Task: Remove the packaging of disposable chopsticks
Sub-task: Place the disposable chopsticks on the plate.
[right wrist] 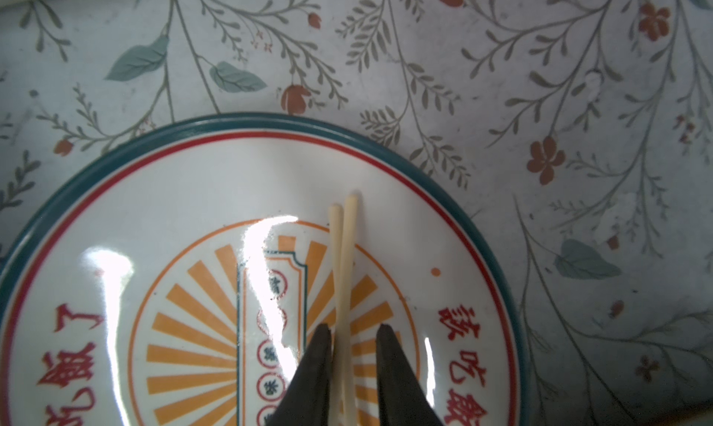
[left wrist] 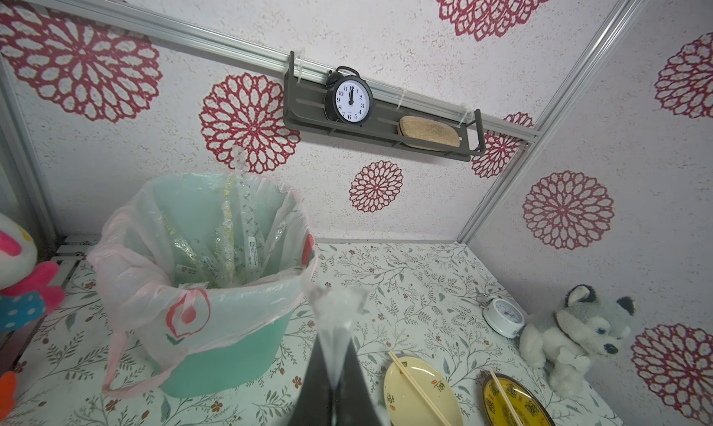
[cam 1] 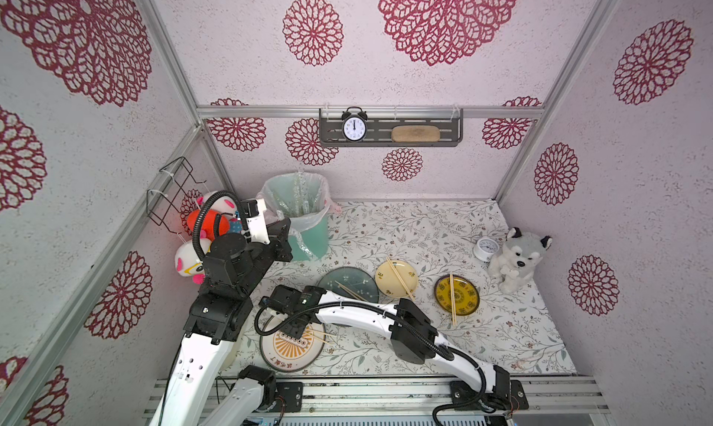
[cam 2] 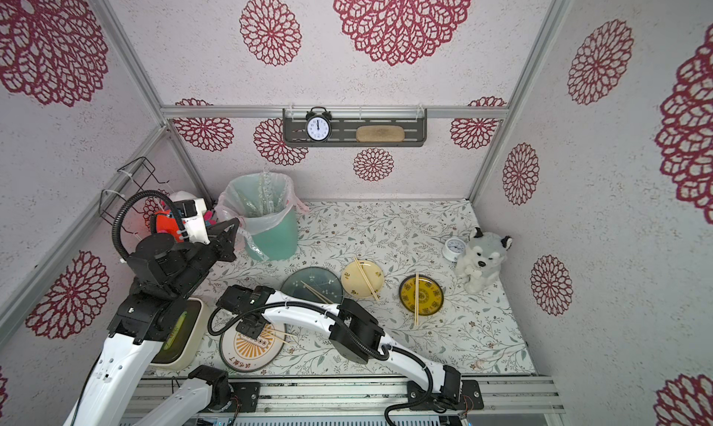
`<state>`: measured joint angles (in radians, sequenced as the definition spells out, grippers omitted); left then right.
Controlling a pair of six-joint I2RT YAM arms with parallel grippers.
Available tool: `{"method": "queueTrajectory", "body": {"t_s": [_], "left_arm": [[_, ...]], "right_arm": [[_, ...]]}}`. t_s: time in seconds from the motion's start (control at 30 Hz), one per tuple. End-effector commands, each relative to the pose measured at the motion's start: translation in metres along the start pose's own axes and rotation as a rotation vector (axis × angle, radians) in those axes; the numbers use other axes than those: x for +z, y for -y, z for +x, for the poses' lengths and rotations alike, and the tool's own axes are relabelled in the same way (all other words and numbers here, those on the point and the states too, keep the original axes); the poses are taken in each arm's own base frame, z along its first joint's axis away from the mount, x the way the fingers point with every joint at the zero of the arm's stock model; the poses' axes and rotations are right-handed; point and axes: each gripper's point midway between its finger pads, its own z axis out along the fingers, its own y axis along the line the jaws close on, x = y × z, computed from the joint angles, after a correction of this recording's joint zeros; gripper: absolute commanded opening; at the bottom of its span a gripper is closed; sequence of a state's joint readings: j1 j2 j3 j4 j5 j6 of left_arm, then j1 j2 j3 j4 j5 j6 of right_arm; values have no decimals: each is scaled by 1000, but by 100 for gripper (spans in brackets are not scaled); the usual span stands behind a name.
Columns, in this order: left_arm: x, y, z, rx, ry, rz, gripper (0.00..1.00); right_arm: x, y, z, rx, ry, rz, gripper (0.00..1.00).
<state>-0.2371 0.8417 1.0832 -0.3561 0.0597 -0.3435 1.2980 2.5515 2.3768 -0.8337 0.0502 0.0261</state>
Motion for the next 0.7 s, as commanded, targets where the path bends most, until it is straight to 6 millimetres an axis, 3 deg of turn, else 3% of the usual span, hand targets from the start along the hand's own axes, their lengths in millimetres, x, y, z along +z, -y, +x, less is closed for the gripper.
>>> {"method": "queueTrajectory", "body": {"t_s": [0.0, 0.1, 0.27, 0.47, 0.67], "left_arm": [[-3, 0, -6, 17, 31, 6, 0], [-5, 0, -6, 18, 39, 3, 0], [-5, 1, -9, 16, 44, 8, 0], [-5, 1, -5, 15, 34, 10, 0], [-5, 4, -7, 12, 36, 31, 0]], "right_arm": [[-14, -1, -8, -6, 19, 10, 22], [-14, -1, -4, -3, 6, 18, 21], [-28, -4, -19, -13, 77, 22, 24], [-20, 0, 0, -7, 8, 45, 23], [-21, 3, 2, -5, 6, 70, 7]]}}
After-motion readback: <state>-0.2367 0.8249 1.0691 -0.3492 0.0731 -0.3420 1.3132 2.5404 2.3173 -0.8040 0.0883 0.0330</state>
